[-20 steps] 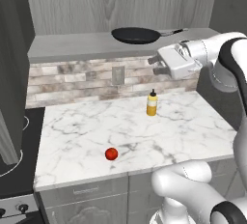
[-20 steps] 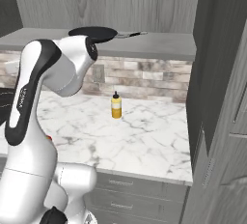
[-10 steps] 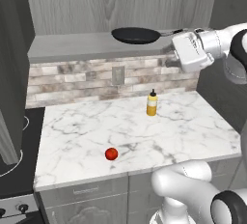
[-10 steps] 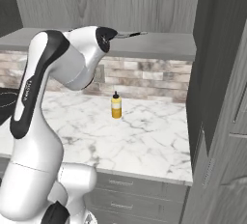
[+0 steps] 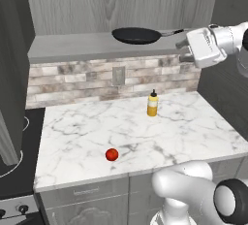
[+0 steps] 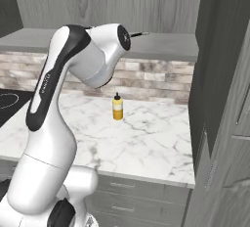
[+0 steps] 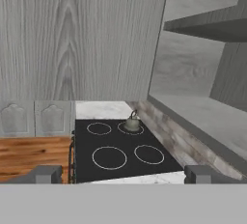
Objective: Pick the pan from the cabinet and place it on the stove. Then turn on the stove burner for the pan.
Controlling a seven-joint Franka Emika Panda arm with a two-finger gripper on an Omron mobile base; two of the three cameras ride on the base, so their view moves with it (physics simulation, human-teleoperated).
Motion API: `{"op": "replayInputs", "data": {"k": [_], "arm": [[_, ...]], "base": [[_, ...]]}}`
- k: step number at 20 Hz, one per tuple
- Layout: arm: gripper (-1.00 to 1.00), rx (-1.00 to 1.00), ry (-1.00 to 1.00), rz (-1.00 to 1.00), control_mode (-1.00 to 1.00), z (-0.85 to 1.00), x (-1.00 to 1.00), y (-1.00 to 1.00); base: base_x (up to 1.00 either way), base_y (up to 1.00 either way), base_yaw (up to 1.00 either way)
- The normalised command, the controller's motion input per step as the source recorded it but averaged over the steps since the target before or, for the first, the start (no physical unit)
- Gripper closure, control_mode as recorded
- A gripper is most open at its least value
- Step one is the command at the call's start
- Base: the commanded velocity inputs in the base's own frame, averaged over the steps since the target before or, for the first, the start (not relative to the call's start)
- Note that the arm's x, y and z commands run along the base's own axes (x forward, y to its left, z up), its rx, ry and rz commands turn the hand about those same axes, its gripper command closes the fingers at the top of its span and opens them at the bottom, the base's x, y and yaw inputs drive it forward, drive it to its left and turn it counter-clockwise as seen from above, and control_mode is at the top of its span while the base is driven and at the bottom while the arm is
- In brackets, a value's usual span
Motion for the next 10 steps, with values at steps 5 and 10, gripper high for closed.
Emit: {"op": "replayInputs", "data": {"k": [5, 10], "arm": [[-1.00, 0.00, -0.01, -0.02, -1.00, 0.00, 0.30, -0.43], [-1.00, 0.00, -0.01, -0.02, -1.00, 0.02, 0.35, -0.38]], "base": [[0.00, 0.00, 0.00], [0.00, 0.00, 0.00]]}}
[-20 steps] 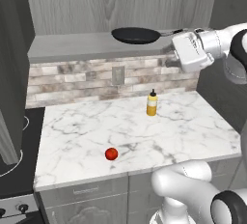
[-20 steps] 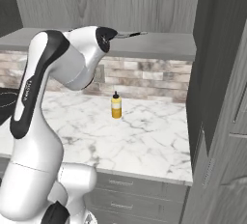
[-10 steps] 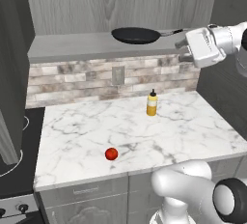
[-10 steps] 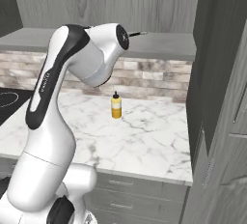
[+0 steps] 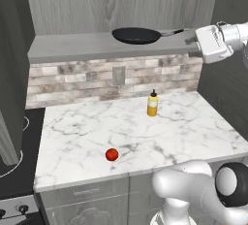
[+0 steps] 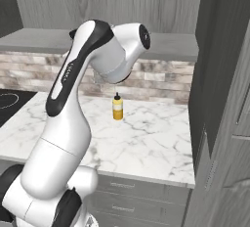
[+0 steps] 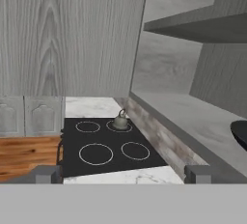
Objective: Pick the pan from the cabinet and place it on the stove. Then turn on the stove burner for the pan.
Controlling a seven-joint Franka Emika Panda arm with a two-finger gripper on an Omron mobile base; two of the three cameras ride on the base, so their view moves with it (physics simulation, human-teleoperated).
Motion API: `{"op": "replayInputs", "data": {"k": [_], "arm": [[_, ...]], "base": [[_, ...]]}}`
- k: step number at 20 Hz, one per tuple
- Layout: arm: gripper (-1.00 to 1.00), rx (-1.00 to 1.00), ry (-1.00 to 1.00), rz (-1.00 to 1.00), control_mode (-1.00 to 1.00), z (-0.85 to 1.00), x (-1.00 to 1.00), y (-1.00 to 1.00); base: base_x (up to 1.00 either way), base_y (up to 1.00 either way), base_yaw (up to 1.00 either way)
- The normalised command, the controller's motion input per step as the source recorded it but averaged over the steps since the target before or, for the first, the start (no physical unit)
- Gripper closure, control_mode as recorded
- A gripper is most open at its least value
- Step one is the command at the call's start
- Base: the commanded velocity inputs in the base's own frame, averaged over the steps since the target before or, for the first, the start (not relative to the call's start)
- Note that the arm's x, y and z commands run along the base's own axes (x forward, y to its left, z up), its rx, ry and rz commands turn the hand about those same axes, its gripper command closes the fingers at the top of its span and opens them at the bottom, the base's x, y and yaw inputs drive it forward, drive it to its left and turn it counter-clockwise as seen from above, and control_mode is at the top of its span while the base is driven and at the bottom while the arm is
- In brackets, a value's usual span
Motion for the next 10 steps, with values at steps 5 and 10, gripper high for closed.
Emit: {"op": "replayInputs", "data": {"k": [5, 10], "arm": [[-1.00, 0.00, 0.00, -0.01, -1.00, 0.02, 0.33, -0.33], [-1.00, -0.02, 0.00, -0.01, -1.00, 0.03, 0.28, -0.23]], "base": [[0.00, 0.00, 0.00], [0.00, 0.00, 0.00]]}}
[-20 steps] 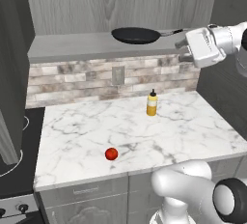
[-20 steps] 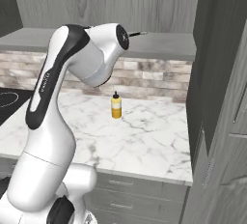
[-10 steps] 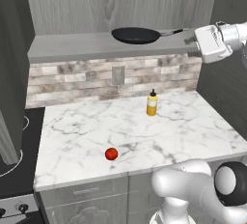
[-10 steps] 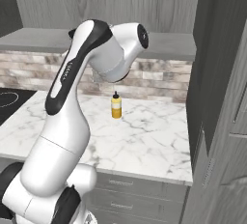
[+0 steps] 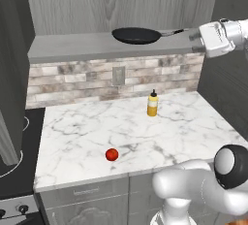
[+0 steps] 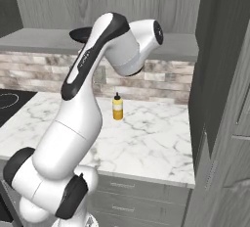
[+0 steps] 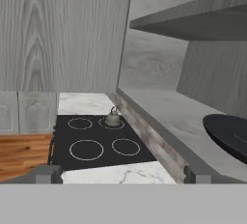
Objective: Pick the pan from the cabinet and place it on the stove. Then turn on the stove burner for the pan.
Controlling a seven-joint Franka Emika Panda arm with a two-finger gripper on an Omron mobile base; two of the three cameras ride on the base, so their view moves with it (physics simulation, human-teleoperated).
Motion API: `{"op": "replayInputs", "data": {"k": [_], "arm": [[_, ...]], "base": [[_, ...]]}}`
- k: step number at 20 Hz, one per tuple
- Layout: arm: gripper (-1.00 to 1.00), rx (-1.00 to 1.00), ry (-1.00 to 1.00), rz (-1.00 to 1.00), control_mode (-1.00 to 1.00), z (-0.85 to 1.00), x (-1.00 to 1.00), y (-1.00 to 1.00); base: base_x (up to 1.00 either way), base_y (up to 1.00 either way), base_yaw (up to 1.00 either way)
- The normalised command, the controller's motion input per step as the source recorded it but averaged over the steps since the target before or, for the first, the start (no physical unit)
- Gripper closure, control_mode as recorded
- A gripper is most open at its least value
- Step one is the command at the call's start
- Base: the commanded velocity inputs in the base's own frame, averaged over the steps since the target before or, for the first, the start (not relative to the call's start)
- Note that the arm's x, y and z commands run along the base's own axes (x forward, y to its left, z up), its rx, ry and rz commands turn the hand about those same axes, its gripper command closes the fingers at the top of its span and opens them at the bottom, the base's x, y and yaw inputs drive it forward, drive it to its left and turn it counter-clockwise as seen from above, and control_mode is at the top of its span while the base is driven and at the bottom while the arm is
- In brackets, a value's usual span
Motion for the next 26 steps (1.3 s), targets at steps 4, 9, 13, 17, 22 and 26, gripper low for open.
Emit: {"op": "replayInputs", "data": {"k": [4, 9, 13, 17, 22, 26], "arm": [[-1.00, -0.06, -0.03, -0.01, -1.00, 0.03, 0.24, -0.05], [-1.00, -0.10, -0.10, 0.00, -1.00, 0.04, 0.20, 0.00], [-1.00, -0.10, -0.08, 0.00, -1.00, 0.00, 0.18, -0.03], [-1.00, -0.08, -0.01, 0.00, -1.00, 0.00, 0.19, -0.09], [-1.00, -0.04, 0.00, -0.02, -1.00, 0.00, 0.21, -0.14], [-1.00, -0.01, 0.00, -0.04, -1.00, 0.00, 0.18, -0.20]], "base": [[0.00, 0.00, 0.00], [0.00, 0.00, 0.00], [0.00, 0.00, 0.00], [0.00, 0.00, 0.00], [0.00, 0.00, 0.00], [0.00, 0.00, 0.00]]}}
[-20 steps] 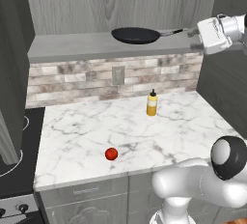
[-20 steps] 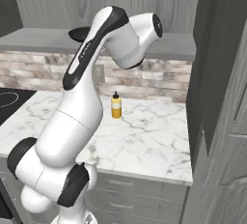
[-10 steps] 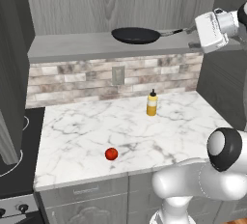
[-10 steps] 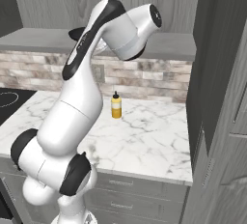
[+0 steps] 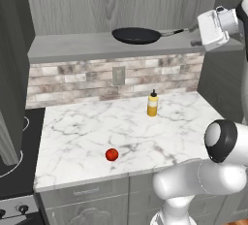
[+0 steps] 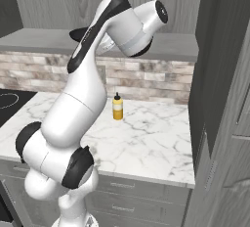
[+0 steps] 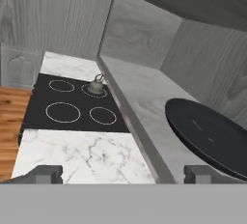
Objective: Pick the pan from the cabinet and place it on the stove. Then turn on the stove burner for the pan.
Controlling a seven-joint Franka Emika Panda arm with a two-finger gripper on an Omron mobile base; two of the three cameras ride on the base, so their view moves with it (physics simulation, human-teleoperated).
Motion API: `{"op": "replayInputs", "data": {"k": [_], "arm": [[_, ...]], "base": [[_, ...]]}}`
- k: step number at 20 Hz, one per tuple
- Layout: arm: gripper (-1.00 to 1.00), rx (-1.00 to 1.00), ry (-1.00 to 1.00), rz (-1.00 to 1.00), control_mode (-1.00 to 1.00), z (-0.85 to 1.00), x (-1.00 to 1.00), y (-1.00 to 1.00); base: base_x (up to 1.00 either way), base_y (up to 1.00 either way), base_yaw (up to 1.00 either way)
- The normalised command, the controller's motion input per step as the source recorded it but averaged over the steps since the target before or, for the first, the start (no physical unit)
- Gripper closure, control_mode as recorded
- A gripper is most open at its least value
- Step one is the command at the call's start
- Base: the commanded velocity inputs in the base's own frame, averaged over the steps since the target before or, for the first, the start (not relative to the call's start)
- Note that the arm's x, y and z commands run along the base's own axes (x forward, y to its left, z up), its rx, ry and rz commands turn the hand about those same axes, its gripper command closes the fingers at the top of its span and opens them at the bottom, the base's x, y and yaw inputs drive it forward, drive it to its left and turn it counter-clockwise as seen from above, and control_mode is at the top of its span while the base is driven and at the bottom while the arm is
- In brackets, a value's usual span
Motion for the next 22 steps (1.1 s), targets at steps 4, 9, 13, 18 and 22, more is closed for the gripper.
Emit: {"op": "replayInputs", "data": {"k": [4, 9, 13, 18, 22], "arm": [[-1.00, 0.00, 0.00, -0.04, -1.00, 0.00, 0.20, -0.21], [-1.00, 0.00, 0.00, -0.03, -1.00, 0.00, 0.22, -0.16], [-1.00, -0.04, -0.04, -0.01, -1.00, 0.00, 0.24, -0.10], [-1.00, -0.10, -0.21, 0.00, -1.00, -0.14, 0.06, -0.03], [-1.00, -0.18, -0.33, 0.01, -1.00, -0.21, 0.00, 0.00]], "base": [[0.00, 0.00, 0.00], [0.00, 0.00, 0.00], [0.00, 0.00, 0.00], [0.00, 0.00, 0.00], [0.00, 0.00, 0.00]]}}
